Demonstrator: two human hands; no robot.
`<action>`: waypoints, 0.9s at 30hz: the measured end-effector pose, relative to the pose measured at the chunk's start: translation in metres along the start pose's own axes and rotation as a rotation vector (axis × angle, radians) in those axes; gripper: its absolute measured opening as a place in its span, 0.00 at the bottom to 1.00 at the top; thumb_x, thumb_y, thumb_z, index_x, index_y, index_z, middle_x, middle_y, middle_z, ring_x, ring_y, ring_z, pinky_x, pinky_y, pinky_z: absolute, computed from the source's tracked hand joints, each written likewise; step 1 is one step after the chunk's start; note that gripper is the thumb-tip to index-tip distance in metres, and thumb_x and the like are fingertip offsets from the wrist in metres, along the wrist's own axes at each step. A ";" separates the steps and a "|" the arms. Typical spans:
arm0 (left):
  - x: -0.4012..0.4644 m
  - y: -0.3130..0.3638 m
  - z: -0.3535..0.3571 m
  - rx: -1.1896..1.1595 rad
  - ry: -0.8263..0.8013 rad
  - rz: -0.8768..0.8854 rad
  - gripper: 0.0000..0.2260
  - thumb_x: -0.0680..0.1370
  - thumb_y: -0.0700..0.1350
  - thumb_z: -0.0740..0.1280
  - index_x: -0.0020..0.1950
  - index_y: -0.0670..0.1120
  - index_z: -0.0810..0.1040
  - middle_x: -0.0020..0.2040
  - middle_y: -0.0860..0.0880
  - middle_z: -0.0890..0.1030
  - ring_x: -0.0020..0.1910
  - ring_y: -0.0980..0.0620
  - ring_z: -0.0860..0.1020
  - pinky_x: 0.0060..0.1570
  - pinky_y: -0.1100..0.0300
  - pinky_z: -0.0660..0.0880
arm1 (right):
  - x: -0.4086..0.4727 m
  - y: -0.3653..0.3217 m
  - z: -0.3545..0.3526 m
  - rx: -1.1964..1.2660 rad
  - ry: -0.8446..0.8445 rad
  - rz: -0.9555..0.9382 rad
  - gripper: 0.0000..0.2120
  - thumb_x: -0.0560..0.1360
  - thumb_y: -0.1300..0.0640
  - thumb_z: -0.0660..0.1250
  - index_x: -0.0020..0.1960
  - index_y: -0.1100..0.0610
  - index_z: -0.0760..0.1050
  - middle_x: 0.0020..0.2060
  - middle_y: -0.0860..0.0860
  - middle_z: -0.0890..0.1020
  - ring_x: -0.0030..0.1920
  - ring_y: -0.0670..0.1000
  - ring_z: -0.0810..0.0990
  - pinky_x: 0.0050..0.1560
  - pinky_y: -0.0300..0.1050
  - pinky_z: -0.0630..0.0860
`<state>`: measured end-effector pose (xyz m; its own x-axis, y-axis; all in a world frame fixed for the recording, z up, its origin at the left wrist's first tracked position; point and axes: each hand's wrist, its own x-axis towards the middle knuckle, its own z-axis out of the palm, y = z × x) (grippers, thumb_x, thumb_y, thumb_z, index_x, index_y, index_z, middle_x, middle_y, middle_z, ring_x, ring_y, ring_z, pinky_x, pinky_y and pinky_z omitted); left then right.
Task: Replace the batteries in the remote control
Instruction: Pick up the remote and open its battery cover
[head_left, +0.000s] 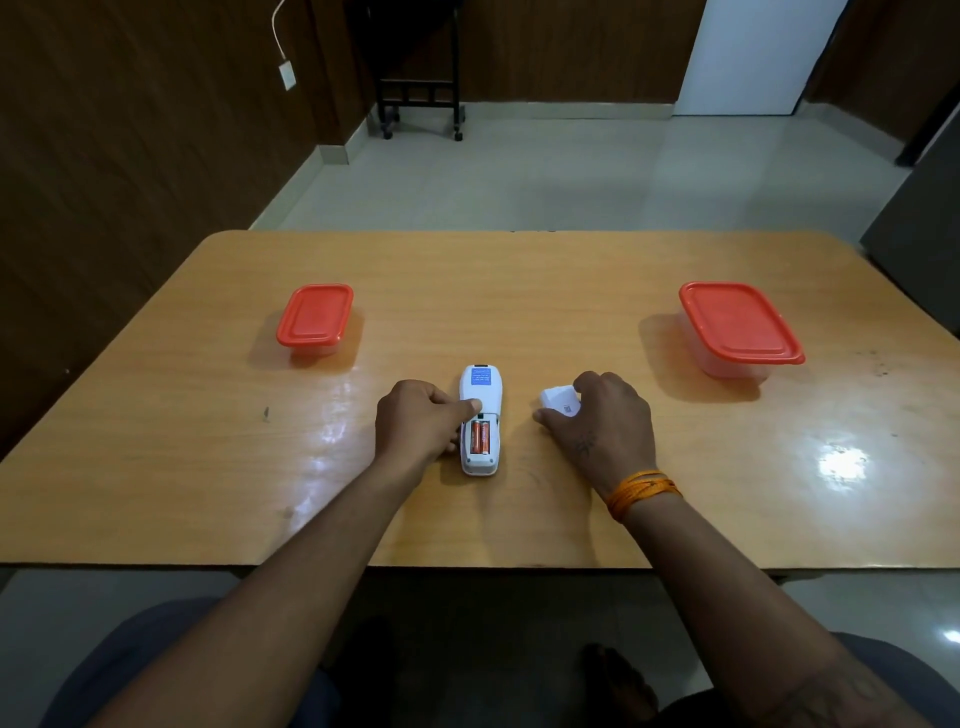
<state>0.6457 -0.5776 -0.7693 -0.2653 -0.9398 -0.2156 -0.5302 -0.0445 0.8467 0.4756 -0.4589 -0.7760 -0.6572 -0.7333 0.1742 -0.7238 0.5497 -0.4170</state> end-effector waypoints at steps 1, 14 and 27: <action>-0.001 0.000 -0.001 -0.004 -0.006 0.003 0.11 0.72 0.48 0.81 0.43 0.41 0.85 0.34 0.46 0.87 0.31 0.49 0.85 0.38 0.53 0.86 | -0.001 0.000 0.000 0.001 0.013 -0.006 0.23 0.74 0.40 0.75 0.52 0.60 0.79 0.47 0.56 0.81 0.45 0.57 0.77 0.43 0.47 0.68; -0.017 0.001 -0.012 0.438 -0.113 0.463 0.05 0.74 0.44 0.76 0.49 0.49 0.86 0.47 0.49 0.84 0.48 0.49 0.81 0.48 0.55 0.78 | -0.014 -0.030 0.021 0.254 -0.146 -0.283 0.14 0.81 0.54 0.68 0.66 0.52 0.80 0.52 0.53 0.83 0.50 0.54 0.82 0.54 0.49 0.76; -0.015 0.009 -0.003 0.548 -0.100 0.481 0.07 0.76 0.43 0.72 0.53 0.46 0.85 0.52 0.45 0.83 0.53 0.45 0.80 0.44 0.59 0.70 | -0.001 -0.031 0.035 0.295 -0.194 -0.244 0.14 0.78 0.52 0.72 0.63 0.51 0.83 0.52 0.54 0.85 0.50 0.54 0.84 0.55 0.51 0.77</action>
<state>0.6477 -0.5649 -0.7571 -0.6284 -0.7761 0.0531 -0.6563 0.5655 0.4994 0.5059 -0.4892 -0.7943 -0.4022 -0.9047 0.1403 -0.7434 0.2333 -0.6268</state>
